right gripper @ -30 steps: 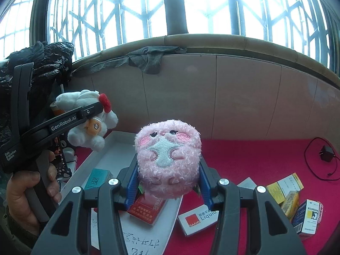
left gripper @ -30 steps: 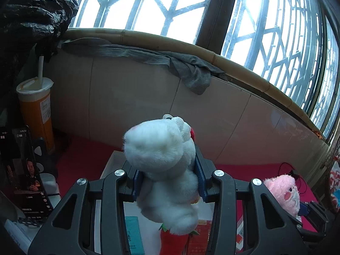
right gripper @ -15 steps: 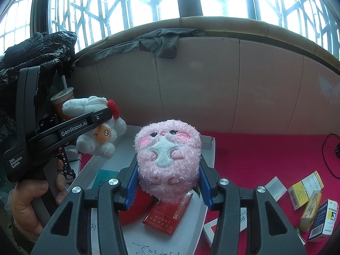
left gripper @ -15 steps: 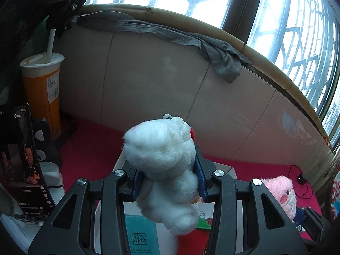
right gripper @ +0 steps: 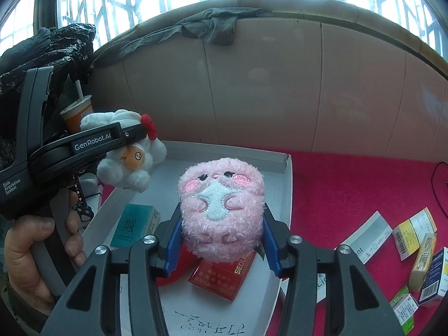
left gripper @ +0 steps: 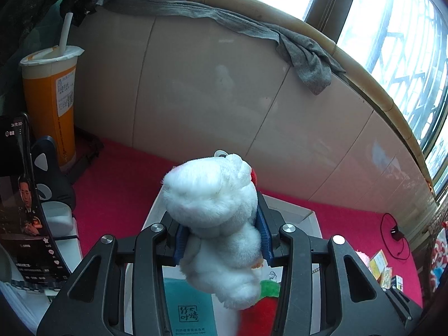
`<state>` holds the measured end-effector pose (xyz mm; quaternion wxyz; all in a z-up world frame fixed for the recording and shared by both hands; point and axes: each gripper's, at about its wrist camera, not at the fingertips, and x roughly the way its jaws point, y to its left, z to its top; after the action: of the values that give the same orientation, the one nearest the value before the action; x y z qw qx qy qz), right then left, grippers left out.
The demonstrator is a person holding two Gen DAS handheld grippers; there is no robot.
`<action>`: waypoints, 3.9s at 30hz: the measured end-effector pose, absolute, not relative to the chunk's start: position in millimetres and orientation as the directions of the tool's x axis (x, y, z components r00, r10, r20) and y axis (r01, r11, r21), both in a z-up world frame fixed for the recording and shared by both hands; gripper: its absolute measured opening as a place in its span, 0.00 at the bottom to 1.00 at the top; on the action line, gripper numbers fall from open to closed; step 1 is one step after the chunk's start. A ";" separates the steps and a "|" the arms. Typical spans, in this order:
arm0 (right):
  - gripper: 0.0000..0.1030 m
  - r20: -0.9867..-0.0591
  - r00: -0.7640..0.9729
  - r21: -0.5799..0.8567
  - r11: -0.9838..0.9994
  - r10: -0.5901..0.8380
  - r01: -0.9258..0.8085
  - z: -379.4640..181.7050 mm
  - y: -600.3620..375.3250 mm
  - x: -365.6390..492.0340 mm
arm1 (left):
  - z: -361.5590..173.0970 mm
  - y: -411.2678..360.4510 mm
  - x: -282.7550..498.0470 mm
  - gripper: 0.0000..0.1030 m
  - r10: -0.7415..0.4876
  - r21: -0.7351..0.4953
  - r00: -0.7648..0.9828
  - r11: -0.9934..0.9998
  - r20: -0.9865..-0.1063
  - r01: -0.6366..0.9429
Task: Organize objects
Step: 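Lower the rabbit and pink ball into the white tray and open both grippers, then move both grippers back toward the boxes and charger on the table, then grasp the black charger with the right gripper while the left gripper grasps the white medicine box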
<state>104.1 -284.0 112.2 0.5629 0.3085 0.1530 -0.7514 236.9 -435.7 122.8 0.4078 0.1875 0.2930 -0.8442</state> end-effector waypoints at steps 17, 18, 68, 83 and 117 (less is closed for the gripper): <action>0.51 -0.655 -0.193 0.085 -0.325 -0.731 0.942 102.8 -309.0 107.3 | 126.9 -430.7 230.3 0.58 -0.581 -0.342 -0.607 -0.508 -0.541 0.791; 0.53 -0.654 -0.196 0.081 -0.326 -0.730 0.942 102.2 -309.0 108.7 | 128.2 -429.8 230.5 0.64 -0.585 -0.342 -0.608 -0.508 -0.537 0.790; 1.00 -0.536 -0.467 0.112 -0.607 -0.704 0.787 127.7 -57.1 38.6 | 246.1 -278.4 225.6 1.00 -0.541 -0.279 -0.808 -0.759 -0.231 0.588; 0.70 -0.715 -0.166 0.167 -0.395 -0.680 0.903 57.6 -61.9 35.7 | 104.7 -164.8 220.1 1.00 -0.377 0.002 -0.707 -0.883 -0.599 0.469; 0.30 -0.730 -0.127 0.258 -0.443 -0.671 0.859 27.4 -40.7 -1.6 | 46.2 -139.5 139.7 0.78 -0.141 -0.075 -0.566 -0.937 -0.813 0.342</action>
<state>-1.6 -40.7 27.4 0.5154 0.4132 0.1133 -0.7421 139.7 -139.5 46.2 0.1376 0.4453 0.1125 -0.8776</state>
